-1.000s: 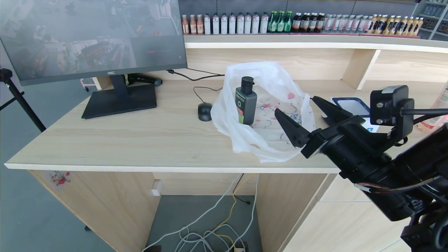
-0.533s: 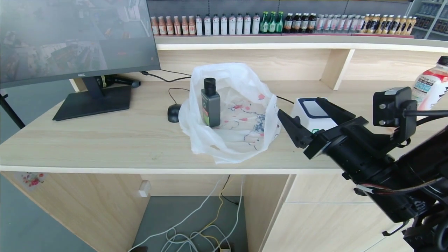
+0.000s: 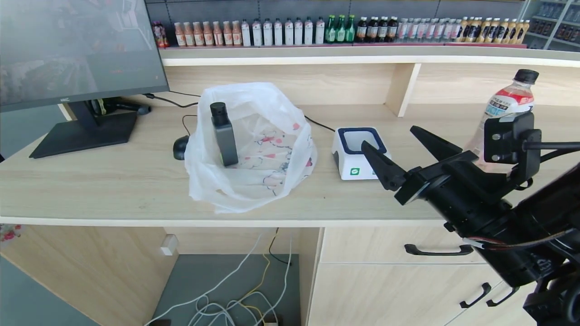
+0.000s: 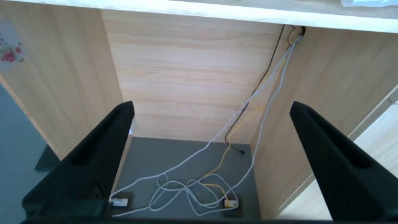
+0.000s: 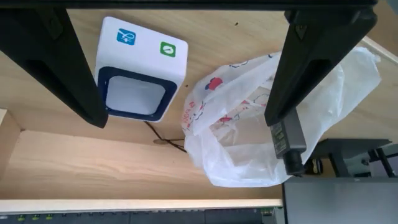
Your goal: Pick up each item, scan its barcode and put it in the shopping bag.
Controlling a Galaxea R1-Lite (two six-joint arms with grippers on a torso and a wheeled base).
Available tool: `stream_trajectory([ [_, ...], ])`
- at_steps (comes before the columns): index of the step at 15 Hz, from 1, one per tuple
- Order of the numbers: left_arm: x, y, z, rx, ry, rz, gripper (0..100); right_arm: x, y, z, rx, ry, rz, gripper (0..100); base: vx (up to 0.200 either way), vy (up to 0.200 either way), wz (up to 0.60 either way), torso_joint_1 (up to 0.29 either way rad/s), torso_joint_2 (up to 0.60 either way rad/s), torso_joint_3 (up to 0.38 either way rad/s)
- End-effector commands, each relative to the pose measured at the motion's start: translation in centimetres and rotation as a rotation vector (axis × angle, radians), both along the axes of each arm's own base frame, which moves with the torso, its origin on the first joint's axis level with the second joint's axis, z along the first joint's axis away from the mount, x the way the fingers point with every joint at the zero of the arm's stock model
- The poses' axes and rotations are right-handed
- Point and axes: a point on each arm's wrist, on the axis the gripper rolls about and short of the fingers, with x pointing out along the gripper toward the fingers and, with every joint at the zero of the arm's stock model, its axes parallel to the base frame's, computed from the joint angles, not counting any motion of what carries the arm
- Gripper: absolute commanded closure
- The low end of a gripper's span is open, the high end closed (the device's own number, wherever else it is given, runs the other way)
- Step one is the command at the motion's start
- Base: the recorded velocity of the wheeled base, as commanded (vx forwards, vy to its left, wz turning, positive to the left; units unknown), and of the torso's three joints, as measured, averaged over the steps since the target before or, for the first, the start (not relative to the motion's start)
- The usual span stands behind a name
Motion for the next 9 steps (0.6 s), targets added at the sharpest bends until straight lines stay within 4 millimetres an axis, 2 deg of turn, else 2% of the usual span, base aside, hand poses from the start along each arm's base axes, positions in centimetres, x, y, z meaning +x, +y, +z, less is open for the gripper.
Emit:
stream_trajectory([
  [1, 0.00, 0.00, 0.01, -0.001, -0.001, 0.001, 0, -0.09, -0.05, 0.06, 0.001, -0.002, 0.000, 0, 0.000, -0.200, 0.00, 0.002, 0.00, 0.002],
  [9, 0.00, 0.00, 0.01, -0.002, -0.001, 0.001, 0, -0.06, -0.12, -0.42, -0.009, 0.014, -0.001, 0, 0.000, -0.200, 0.00, 0.003, 0.00, 0.002],
])
